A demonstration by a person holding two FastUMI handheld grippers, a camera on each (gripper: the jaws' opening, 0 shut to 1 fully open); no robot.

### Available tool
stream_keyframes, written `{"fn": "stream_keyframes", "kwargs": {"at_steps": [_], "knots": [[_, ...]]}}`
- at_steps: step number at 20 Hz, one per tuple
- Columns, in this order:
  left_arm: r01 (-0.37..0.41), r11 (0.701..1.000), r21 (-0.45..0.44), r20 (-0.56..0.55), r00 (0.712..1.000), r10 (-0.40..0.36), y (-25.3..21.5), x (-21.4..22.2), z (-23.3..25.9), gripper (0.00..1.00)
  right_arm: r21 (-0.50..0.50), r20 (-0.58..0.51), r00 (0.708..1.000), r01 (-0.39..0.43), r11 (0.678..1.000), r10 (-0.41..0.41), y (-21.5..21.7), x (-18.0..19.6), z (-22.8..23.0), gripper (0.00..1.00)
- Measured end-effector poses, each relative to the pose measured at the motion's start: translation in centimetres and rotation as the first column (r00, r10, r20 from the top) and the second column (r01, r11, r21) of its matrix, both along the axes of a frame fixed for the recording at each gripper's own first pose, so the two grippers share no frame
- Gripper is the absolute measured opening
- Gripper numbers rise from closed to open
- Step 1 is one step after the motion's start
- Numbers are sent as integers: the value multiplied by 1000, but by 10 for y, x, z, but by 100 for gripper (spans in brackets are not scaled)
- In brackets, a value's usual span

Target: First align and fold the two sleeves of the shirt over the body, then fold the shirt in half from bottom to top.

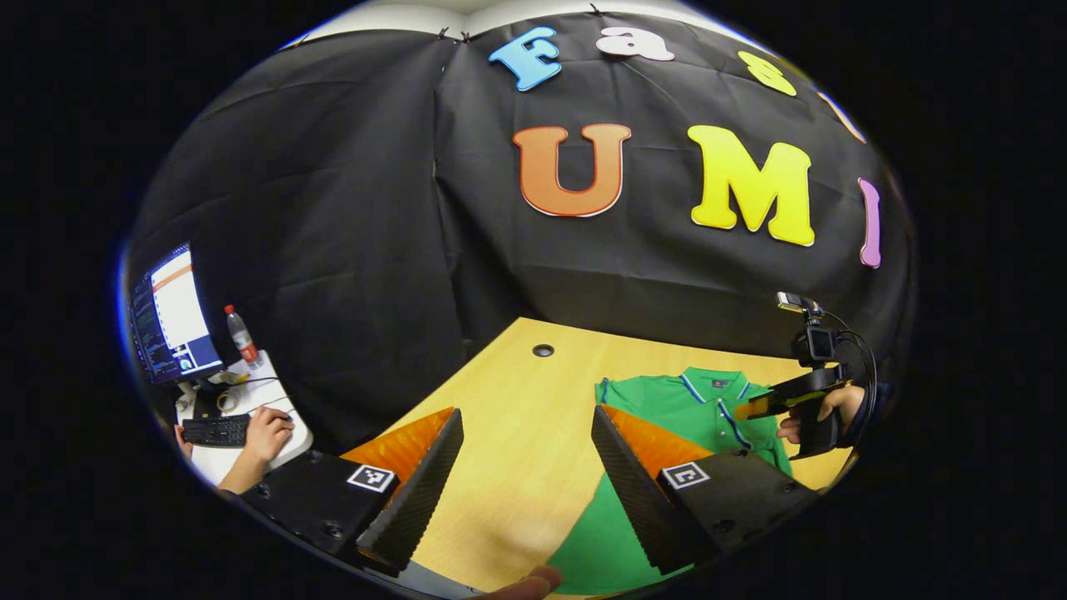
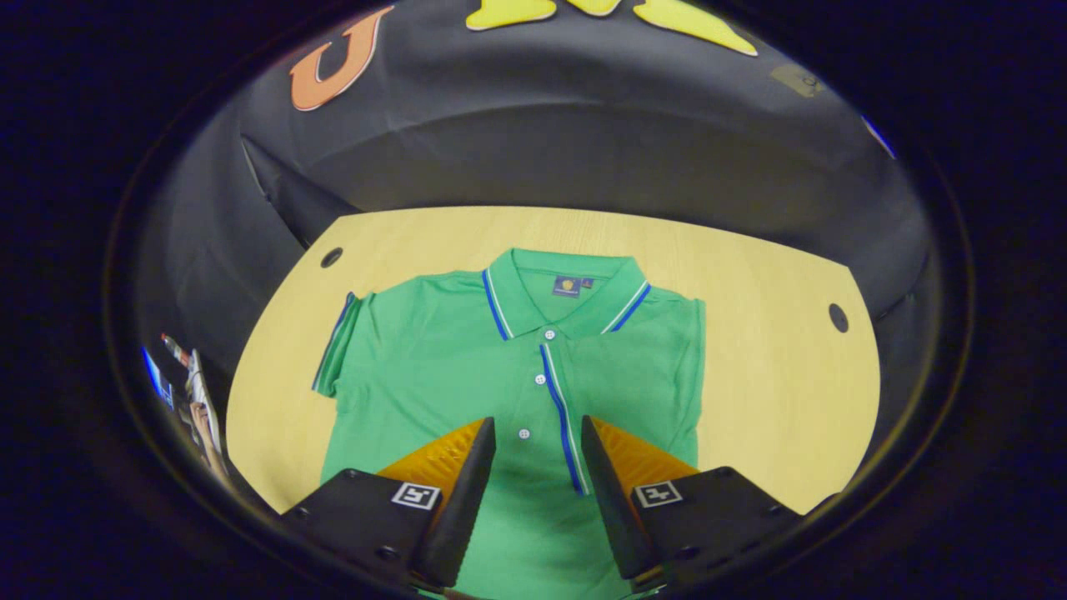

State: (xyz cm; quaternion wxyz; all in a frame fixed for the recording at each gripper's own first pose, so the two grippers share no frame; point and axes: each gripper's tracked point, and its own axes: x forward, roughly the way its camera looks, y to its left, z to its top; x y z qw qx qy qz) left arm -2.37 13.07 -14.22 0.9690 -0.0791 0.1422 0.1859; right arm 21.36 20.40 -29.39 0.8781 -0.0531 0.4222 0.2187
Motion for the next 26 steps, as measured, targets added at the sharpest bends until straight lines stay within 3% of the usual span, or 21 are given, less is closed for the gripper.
{"fn": "stream_keyframes", "kwargs": {"at_steps": [1, 2, 5, 7, 9, 10, 11, 15, 20, 21, 24, 26], "knots": [[26, 1000, 0, -2, 1000, -26, -1, 12, -2, 100, 21, 15, 1000, 0, 1000, 0, -4, -7, 12, 69], [46, 999, 3, -4, 999, -46, 0, 24, -3, 100, 44, 31, 1000, -1, 999, -1, -10, -14, 26, 80], [126, 992, -13, -32, 991, -127, -6, 65, -16, 100, 144, 83, 996, -25, 989, 13, -24, -41, 66, 90], [153, 988, -31, -67, 986, -155, -6, 86, -33, 100, 157, 144, 989, -2, 988, -21, -46, -53, 86, 97], [176, 983, -51, -99, 978, -181, -8, 109, -51, 100, 158, 195, 978, 45, 986, -76, -70, -68, 102, 98], [187, 980, -64, -112, 975, -194, -9, 120, -59, 100, 164, 213, 972, 65, 984, -100, -80, -78, 109, 92], [193, 978, -76, -129, 971, -202, -11, 129, -69, 100, 164, 233, 964, 87, 983, -124, -92, -87, 119, 97], [234, 968, -89, -189, 950, -247, -19, 174, -105, 100, 135, 369, 907, 164, 977, -203, -139, -129, 153, 98], [266, 957, -119, -261, 921, -289, -38, 226, -149, 100, 109, 500, 842, 170, 979, -202, -160, -192, 197, 97], [264, 956, -129, -271, 918, -290, -41, 234, -157, 100, 102, 534, 819, 185, 977, -211, -165, -202, 207, 93], [231, 964, -128, -325, 909, -261, -37, 257, -180, 100, 91, 596, 766, 230, 969, -238, -174, -223, 218, 96], [219, 966, -139, -338, 906, -254, -37, 270, -189, 100, 77, 599, 765, 239, 968, -237, -175, -234, 213, 96]]}}
